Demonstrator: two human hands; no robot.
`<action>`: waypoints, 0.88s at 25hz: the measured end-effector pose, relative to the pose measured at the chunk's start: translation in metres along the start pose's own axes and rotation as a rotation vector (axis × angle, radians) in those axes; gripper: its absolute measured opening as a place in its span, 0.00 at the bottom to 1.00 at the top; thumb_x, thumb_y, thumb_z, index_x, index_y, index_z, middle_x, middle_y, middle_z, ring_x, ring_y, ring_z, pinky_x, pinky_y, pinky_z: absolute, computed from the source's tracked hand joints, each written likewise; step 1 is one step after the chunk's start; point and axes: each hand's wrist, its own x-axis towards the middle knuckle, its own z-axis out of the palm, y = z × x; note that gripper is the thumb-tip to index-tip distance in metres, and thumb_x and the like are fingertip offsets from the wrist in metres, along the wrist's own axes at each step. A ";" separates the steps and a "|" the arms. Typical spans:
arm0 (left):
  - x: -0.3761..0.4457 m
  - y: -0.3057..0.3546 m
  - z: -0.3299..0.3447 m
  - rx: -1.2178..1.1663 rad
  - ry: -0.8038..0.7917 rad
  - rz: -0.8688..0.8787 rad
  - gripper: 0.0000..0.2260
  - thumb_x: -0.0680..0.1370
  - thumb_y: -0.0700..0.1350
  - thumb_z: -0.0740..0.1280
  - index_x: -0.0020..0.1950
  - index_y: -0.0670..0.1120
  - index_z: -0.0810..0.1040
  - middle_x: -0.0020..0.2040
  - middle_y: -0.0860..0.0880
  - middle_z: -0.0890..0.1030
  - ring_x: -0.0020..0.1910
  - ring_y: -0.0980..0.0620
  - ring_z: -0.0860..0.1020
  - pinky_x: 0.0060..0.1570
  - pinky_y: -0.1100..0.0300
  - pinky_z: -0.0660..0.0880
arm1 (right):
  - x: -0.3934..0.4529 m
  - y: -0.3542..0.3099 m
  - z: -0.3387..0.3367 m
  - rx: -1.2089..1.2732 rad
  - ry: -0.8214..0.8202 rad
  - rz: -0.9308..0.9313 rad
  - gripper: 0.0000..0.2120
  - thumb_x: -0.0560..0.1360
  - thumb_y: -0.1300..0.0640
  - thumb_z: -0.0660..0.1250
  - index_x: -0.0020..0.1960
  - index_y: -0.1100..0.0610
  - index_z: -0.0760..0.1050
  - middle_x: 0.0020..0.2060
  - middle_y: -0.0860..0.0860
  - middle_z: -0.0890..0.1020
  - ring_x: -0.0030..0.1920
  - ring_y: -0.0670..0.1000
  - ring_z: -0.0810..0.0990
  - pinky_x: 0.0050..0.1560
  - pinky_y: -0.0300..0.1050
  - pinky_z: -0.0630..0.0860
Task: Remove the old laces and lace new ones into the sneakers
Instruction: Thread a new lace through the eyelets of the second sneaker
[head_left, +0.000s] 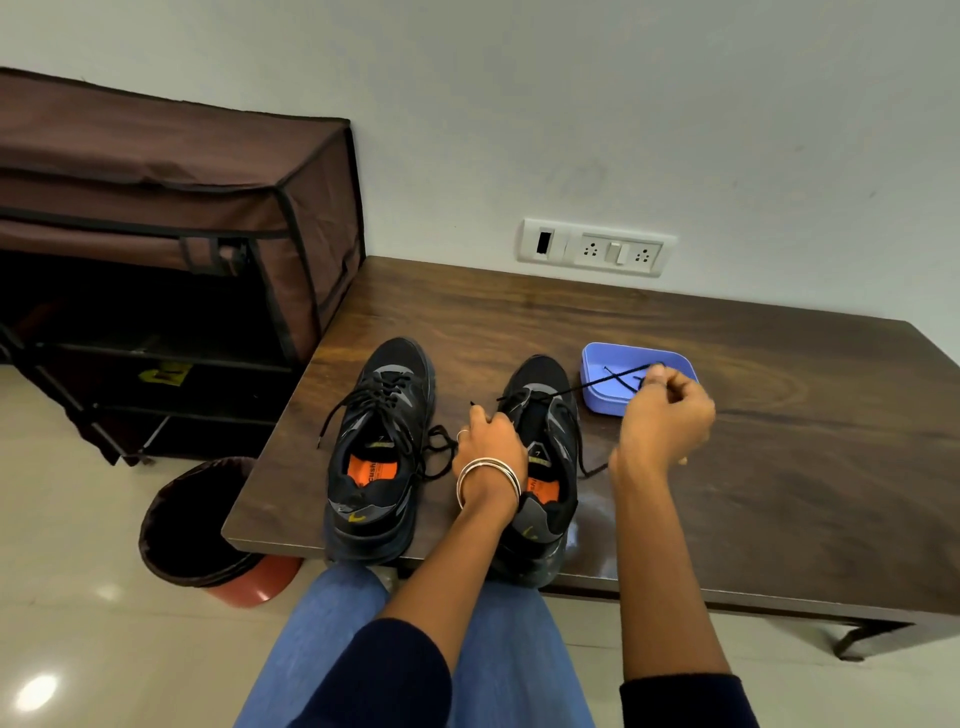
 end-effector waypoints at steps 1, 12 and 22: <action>0.000 0.000 0.000 -0.006 0.001 0.003 0.11 0.80 0.46 0.60 0.59 0.43 0.75 0.67 0.44 0.68 0.60 0.43 0.72 0.52 0.50 0.74 | 0.001 0.001 0.000 -0.260 0.031 -0.002 0.11 0.76 0.58 0.66 0.57 0.56 0.77 0.60 0.54 0.75 0.62 0.56 0.71 0.64 0.62 0.63; 0.003 0.002 -0.003 0.004 -0.028 -0.022 0.11 0.81 0.44 0.57 0.60 0.43 0.74 0.65 0.43 0.67 0.60 0.42 0.71 0.50 0.49 0.72 | -0.021 0.052 0.050 -0.975 -0.528 -0.586 0.05 0.74 0.58 0.64 0.45 0.56 0.80 0.48 0.52 0.80 0.56 0.55 0.73 0.56 0.55 0.66; 0.000 0.001 0.000 0.025 -0.009 0.024 0.11 0.81 0.46 0.59 0.59 0.44 0.75 0.63 0.45 0.69 0.58 0.43 0.73 0.50 0.51 0.72 | 0.006 0.054 0.016 0.044 -0.024 0.203 0.09 0.76 0.57 0.67 0.40 0.61 0.78 0.36 0.54 0.79 0.39 0.54 0.76 0.49 0.58 0.78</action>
